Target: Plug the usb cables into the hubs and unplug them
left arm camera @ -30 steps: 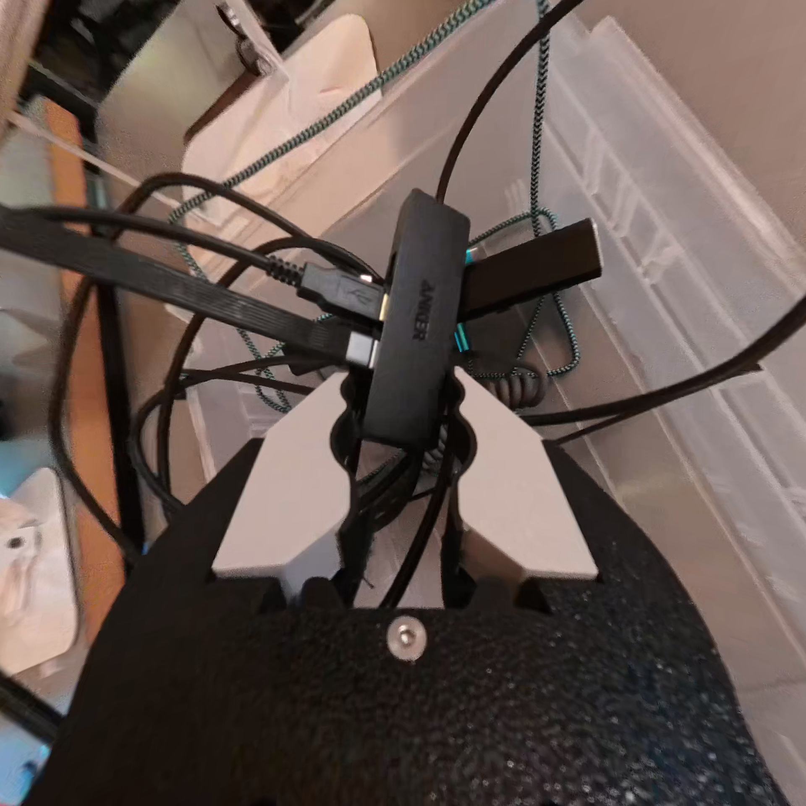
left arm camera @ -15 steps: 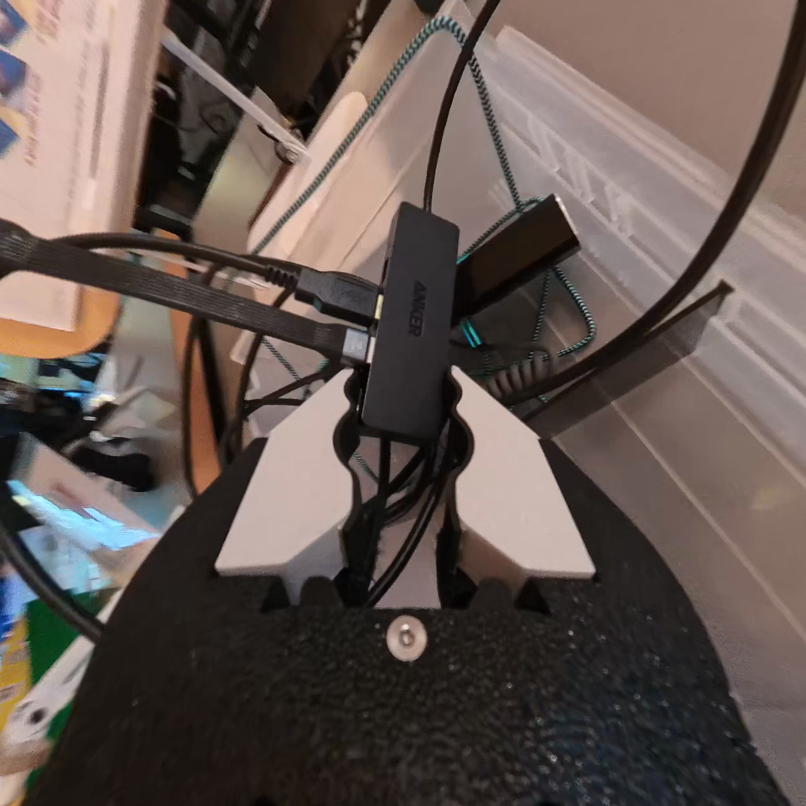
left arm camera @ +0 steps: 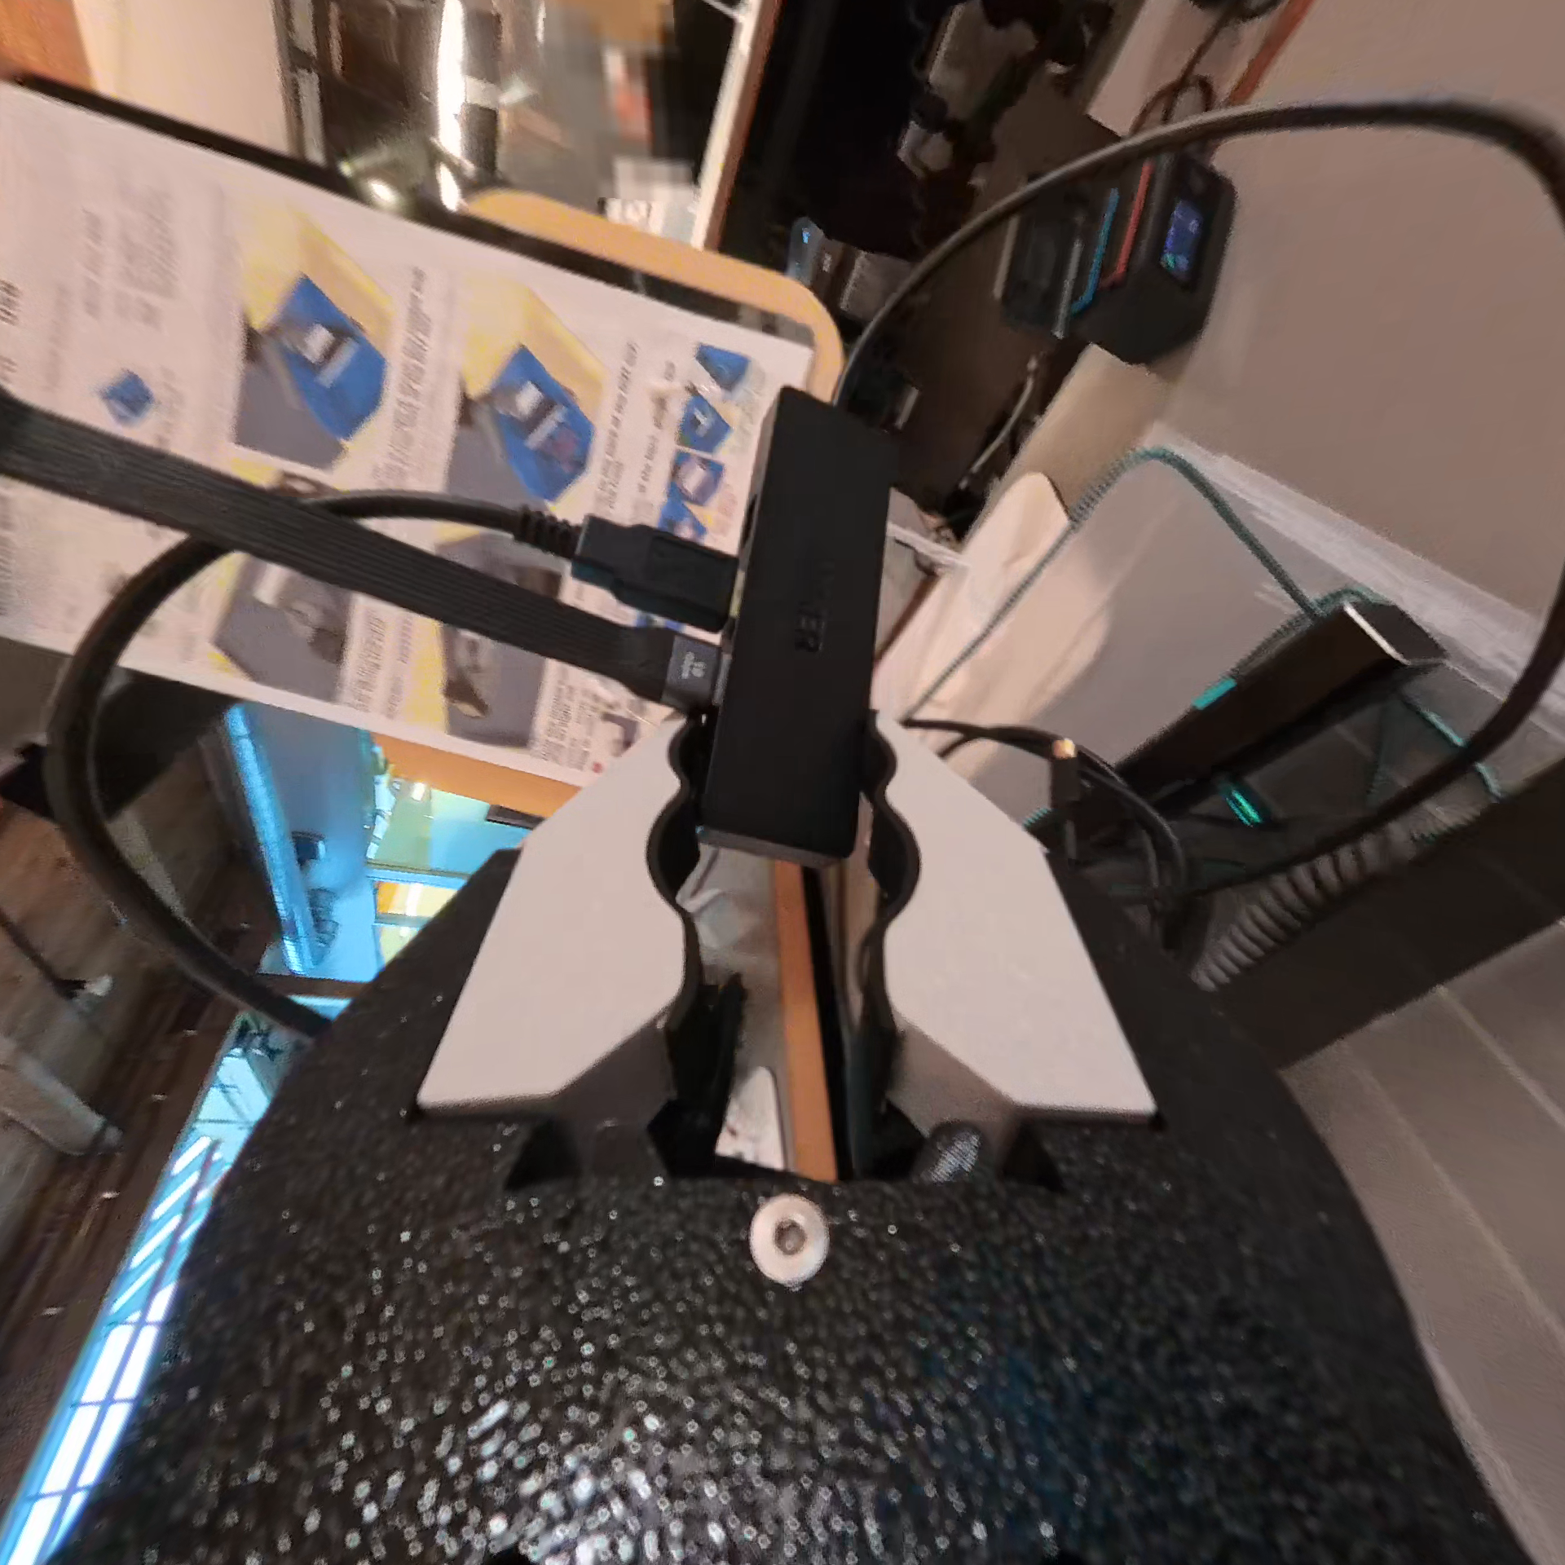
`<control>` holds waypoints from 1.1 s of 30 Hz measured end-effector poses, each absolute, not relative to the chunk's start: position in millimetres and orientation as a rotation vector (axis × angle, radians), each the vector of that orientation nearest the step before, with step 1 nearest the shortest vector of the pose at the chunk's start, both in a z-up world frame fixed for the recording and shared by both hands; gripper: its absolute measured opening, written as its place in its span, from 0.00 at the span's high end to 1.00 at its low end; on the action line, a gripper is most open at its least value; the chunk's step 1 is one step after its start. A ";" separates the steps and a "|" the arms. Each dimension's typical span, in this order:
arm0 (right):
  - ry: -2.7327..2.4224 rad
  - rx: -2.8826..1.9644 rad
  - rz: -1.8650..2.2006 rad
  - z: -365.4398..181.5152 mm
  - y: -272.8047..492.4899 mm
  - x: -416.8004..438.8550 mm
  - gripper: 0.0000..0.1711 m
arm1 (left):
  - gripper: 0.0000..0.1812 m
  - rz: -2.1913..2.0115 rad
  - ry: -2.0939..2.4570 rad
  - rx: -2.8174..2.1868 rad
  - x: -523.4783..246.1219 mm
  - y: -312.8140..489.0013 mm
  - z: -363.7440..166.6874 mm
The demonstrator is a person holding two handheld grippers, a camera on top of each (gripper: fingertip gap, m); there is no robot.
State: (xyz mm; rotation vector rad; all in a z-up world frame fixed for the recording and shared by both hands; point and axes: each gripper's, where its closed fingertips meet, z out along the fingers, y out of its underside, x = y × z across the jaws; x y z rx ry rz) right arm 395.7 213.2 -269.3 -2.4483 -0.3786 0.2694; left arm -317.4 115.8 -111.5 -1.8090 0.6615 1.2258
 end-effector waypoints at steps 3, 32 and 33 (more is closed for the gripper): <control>-0.368 -2.323 0.353 -239.7 210.0 389.8 0.76 | 0.81 1.257 0.670 -1.739 -305.0 122.5 -67.0; -0.471 -1.829 0.304 -128.3 201.2 356.0 0.77 | 0.81 1.330 0.587 -1.282 -152.1 137.7 328.6; -0.478 -1.823 0.304 -127.3 200.6 354.6 0.77 | 0.81 1.324 0.610 -1.285 -143.7 141.4 325.2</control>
